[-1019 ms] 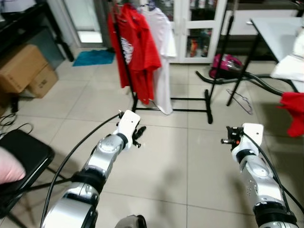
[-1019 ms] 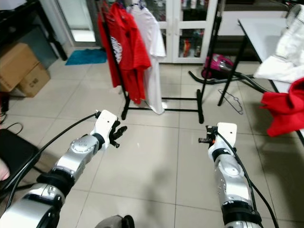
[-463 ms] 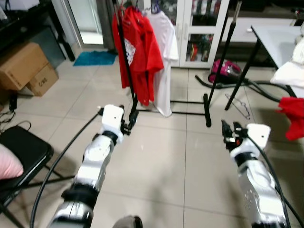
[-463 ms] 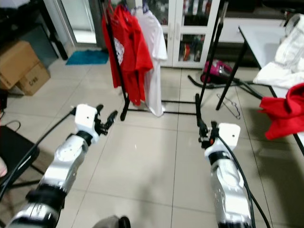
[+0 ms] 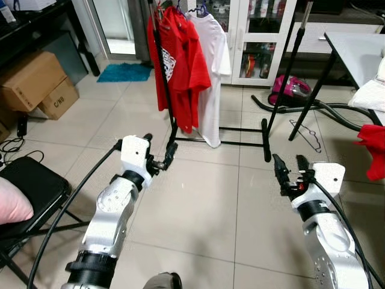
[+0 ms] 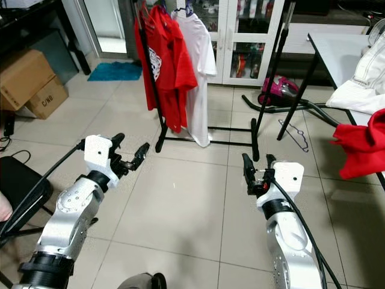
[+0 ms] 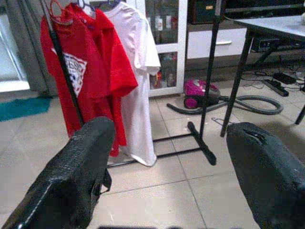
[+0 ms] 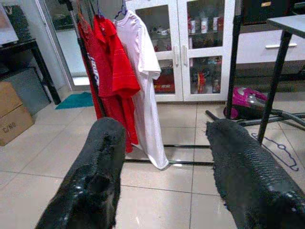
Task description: Hang hanger
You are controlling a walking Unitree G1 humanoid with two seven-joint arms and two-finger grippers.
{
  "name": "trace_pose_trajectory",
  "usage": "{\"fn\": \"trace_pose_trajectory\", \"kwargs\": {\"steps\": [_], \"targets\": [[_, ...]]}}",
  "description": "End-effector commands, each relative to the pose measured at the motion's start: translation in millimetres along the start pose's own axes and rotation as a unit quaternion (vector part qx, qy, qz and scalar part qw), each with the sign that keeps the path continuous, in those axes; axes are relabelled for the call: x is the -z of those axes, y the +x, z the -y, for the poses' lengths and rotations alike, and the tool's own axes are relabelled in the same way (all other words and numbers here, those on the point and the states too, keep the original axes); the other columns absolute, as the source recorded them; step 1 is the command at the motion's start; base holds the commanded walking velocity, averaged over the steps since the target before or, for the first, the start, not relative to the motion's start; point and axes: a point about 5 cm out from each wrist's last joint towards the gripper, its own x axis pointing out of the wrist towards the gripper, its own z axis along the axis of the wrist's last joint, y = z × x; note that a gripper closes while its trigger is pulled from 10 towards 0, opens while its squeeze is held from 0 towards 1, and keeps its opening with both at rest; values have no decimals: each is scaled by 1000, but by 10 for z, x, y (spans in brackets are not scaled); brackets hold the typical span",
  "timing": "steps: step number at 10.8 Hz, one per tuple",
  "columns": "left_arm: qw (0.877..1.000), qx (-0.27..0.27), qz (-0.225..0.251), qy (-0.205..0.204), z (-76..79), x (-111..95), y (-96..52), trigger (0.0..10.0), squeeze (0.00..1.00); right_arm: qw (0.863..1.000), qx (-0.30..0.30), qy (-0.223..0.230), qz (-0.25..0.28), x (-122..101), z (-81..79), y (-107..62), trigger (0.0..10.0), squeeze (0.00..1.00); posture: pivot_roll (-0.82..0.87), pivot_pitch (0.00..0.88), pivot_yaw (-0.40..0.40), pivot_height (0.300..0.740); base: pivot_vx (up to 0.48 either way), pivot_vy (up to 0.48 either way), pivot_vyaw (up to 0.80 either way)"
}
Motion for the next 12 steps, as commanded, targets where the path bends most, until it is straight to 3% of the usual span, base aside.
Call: {"fn": "trace_pose_trajectory", "kwargs": {"steps": [1, 2, 3, 5, 6, 11, 12], "targets": [[1000, -4, -4, -1, -25, -27, -17, 10000, 1000, 999, 3, -46, 12, -65, 5, 21, 10000, 1000, -55, 0, 97, 740, 0, 0, 0], [999, -3, -9, 35, -9, -33, -14, 10000, 1000, 995, 0, -102, 13, -89, 3, 46, 10000, 1000, -54, 0, 95, 740, 0, 0, 0], [998, 6, -13, 63, 14, -30, -8, 10000, 1000, 995, -1, -103, 11, -96, 2, 59, 10000, 1000, -52, 0, 93, 740, 0, 0, 0], [999, 19, -12, 49, 40, -75, 31, 10000, 1000, 999, -16, 5, -36, 25, -86, 86, 10000, 1000, -52, 0, 94, 740, 0, 0, 0], [999, 20, -6, 38, 55, -103, 45, 10000, 1000, 999, -8, 18, -38, 29, -88, 99, 10000, 1000, -55, 0, 98, 740, 0, 0, 0], [999, 22, 0, 49, 95, -183, 114, 10000, 1000, 999, 37, 4, -22, -46, -3, 154, 10000, 1000, -55, 0, 106, 740, 0, 0, 0], [998, 22, -2, 51, 97, -184, 118, 10000, 1000, 999, 38, 0, -22, -49, -11, 174, 10000, 1000, -51, 0, 104, 740, 0, 0, 800]]}}
